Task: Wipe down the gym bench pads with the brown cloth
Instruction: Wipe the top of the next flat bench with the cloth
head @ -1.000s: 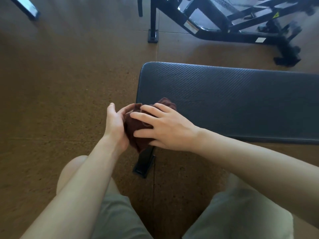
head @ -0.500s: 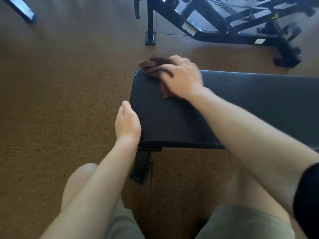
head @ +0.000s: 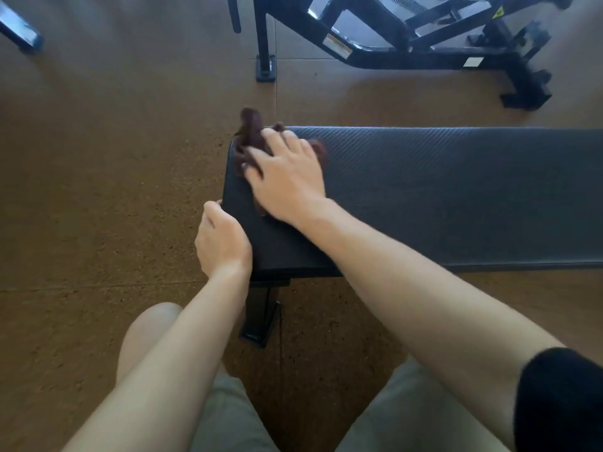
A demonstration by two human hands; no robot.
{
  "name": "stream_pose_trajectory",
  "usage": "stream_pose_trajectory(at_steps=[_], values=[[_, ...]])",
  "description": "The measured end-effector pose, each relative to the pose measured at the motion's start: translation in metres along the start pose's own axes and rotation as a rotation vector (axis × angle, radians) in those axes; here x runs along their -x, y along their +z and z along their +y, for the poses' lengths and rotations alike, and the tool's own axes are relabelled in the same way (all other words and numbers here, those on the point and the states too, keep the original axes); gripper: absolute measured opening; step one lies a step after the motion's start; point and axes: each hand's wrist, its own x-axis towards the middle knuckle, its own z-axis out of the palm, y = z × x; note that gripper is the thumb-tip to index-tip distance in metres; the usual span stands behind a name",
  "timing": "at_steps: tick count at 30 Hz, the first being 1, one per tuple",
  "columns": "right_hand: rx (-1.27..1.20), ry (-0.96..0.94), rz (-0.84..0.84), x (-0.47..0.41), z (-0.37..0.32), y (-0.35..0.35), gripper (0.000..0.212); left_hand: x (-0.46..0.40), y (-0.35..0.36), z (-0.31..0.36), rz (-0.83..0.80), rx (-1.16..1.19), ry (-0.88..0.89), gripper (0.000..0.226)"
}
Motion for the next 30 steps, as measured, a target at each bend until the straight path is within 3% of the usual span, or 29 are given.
stream_pose_trajectory(at_steps=[3, 5, 10, 13, 15, 19, 23, 25, 30], values=[[-0.042, -0.204, -0.010, 0.012, -0.017, 0.001, 0.040, 0.003, 0.003, 0.000, 0.070, -0.016, 0.014, 0.043], [-0.064, -0.212, 0.025, 0.026, 0.014, -0.004, 0.039, 0.006, 0.003, 0.002, 0.079, -0.039, 0.020, 0.044], [0.077, 0.281, 0.173, 0.082, 0.151, -0.035, 0.042, 0.010, 0.003, 0.004, 0.077, -0.125, 0.033, 0.049], [0.162, 0.506, 0.167, 0.100, 0.147, -0.043, 0.045, 0.012, 0.005, 0.005, 0.090, -0.115, 0.020, 0.050], [0.141, 0.426, 0.153, 0.099, 0.099, -0.037, 0.039, 0.013, 0.006, 0.005, 0.103, -0.101, 0.019, 0.050], [-0.062, -0.035, 0.050, 0.075, 0.007, -0.016, 0.035, 0.013, 0.007, 0.004, 0.121, -0.111, 0.019, 0.051], [-0.042, -0.186, -0.046, 0.023, 0.017, -0.009, 0.040, 0.014, 0.007, 0.006, 0.113, -0.081, 0.002, 0.049], [-0.027, -0.078, -0.036, 0.016, 0.055, -0.014, 0.041, 0.014, 0.006, 0.005, 0.107, -0.079, -0.002, 0.051], [0.093, 0.503, 0.098, 0.075, 0.203, -0.054, 0.047, 0.013, 0.005, 0.004, 0.103, -0.073, -0.008, 0.049]])
